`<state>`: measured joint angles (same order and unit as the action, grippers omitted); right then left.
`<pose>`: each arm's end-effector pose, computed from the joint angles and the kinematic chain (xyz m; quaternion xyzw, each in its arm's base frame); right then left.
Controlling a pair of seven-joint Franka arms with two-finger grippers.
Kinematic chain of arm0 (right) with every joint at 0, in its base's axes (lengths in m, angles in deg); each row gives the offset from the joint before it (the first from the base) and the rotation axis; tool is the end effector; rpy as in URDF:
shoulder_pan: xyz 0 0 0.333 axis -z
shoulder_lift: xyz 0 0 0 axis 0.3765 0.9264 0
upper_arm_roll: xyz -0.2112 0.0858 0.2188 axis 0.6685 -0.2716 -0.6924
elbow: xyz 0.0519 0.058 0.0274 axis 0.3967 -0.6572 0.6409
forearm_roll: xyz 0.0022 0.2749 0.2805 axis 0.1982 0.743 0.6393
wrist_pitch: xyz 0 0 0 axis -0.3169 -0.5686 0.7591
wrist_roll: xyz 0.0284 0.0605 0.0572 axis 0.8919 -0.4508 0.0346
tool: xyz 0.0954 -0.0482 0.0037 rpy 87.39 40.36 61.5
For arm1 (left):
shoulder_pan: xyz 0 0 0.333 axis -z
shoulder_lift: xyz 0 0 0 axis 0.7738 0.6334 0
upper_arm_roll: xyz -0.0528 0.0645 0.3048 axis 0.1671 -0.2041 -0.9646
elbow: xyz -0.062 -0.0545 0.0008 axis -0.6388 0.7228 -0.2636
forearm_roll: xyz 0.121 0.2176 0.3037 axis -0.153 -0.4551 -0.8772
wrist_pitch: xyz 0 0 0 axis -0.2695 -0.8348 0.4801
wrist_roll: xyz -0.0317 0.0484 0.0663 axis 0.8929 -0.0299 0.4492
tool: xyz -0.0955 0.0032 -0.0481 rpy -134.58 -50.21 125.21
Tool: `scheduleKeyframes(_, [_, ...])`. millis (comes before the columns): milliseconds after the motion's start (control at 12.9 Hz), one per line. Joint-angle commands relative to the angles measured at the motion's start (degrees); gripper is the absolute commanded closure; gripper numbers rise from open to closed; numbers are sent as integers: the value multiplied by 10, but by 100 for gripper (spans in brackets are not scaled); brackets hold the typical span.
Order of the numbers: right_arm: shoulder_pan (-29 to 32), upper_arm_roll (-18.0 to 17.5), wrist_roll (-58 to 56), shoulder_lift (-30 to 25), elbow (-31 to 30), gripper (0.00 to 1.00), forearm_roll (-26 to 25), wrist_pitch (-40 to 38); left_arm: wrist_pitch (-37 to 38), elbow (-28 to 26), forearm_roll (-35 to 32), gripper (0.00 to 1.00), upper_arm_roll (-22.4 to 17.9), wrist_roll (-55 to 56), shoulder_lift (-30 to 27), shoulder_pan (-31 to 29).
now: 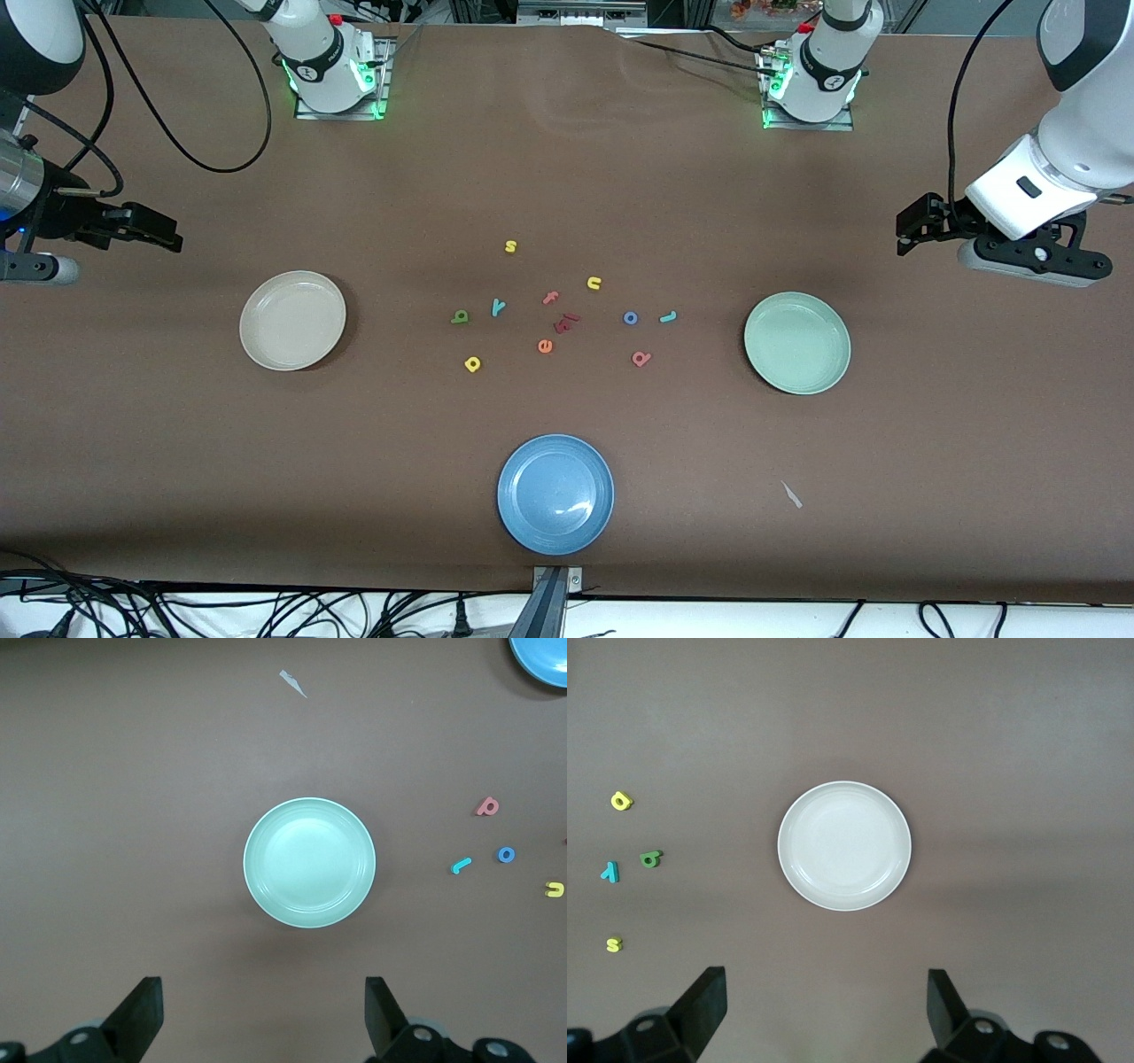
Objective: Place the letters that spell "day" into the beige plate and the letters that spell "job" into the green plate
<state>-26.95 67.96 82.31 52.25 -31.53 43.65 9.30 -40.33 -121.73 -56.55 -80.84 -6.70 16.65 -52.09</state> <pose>0.5841 -0.0008 0.5604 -0.9988 0.0165 0.0463 0.0027 0.5676 -0.0550 0.5612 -0.9957 0.0925 -0.0012 0.0024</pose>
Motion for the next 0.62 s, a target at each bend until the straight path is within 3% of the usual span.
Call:
scheduleKeyframes(0, [-3, 0, -8, 0, 4, 0, -10, -2, 1, 6, -17, 0, 2, 7, 0, 1])
scheduleKeyframes(541, [-2, 0, -9, 0, 5, 0, -10, -4, 1, 6, -28, 0, 2, 7, 1, 1])
